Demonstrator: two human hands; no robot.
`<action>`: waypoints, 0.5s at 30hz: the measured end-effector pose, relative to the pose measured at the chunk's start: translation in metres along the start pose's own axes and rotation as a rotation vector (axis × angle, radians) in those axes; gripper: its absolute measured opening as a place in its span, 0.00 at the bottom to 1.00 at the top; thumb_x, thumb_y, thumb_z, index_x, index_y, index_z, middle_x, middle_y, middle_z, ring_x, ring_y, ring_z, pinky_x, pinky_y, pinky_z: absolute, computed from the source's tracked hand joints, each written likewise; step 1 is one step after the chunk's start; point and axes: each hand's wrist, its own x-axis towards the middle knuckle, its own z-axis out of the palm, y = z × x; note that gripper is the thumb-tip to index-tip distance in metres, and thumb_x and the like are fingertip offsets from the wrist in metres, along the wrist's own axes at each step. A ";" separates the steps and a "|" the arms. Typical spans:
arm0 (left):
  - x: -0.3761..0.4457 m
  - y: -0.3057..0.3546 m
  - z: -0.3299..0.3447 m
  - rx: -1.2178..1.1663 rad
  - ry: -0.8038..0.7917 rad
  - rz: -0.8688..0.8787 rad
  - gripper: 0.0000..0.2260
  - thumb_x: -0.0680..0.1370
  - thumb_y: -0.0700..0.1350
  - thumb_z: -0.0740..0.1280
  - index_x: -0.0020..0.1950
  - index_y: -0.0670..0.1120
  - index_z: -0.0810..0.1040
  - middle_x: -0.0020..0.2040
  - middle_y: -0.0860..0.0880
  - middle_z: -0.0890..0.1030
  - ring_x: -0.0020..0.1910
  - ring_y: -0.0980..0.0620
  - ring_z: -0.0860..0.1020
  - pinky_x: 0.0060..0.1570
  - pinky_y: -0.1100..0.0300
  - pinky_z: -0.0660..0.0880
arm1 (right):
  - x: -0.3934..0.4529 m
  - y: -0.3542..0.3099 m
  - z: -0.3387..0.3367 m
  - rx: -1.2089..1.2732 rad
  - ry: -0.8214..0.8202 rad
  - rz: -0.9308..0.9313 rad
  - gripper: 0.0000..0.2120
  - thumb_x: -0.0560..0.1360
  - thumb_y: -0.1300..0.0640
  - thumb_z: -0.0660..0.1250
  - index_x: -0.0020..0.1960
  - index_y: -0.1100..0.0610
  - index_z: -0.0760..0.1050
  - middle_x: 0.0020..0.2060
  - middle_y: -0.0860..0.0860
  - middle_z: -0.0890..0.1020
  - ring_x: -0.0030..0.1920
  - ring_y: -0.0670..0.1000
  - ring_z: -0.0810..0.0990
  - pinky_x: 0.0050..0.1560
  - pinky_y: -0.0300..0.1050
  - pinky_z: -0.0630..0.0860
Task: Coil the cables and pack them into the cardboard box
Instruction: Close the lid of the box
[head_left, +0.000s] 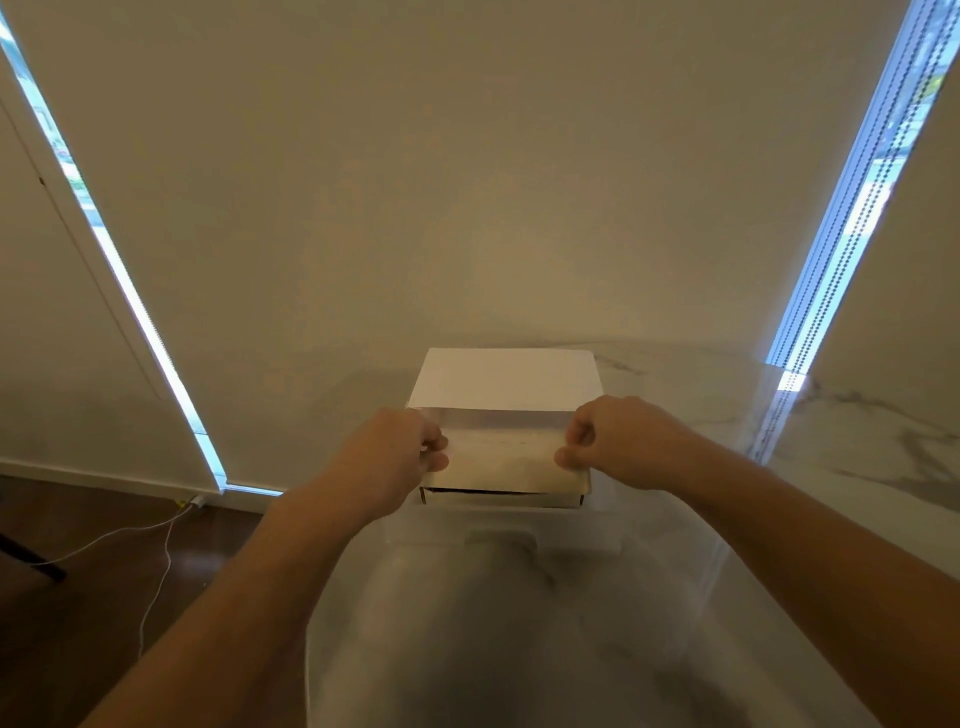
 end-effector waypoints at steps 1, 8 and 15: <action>0.001 0.001 0.001 0.027 -0.005 0.002 0.10 0.80 0.45 0.69 0.60 0.45 0.83 0.56 0.48 0.82 0.45 0.53 0.76 0.48 0.63 0.70 | 0.000 -0.001 0.000 -0.013 -0.003 0.000 0.15 0.75 0.43 0.69 0.52 0.53 0.79 0.46 0.50 0.83 0.46 0.49 0.80 0.51 0.44 0.77; 0.003 0.002 0.008 0.192 -0.057 0.046 0.08 0.81 0.42 0.66 0.56 0.46 0.83 0.52 0.49 0.81 0.45 0.54 0.78 0.44 0.65 0.70 | -0.003 -0.005 0.005 -0.128 0.008 -0.021 0.14 0.73 0.42 0.71 0.49 0.52 0.77 0.43 0.49 0.81 0.43 0.49 0.79 0.51 0.45 0.78; -0.004 0.000 0.021 0.279 -0.069 0.023 0.09 0.80 0.44 0.65 0.55 0.46 0.84 0.55 0.47 0.81 0.49 0.49 0.80 0.56 0.56 0.77 | -0.010 -0.011 0.008 -0.245 0.027 -0.052 0.12 0.75 0.42 0.68 0.45 0.49 0.70 0.41 0.48 0.77 0.40 0.48 0.75 0.46 0.43 0.74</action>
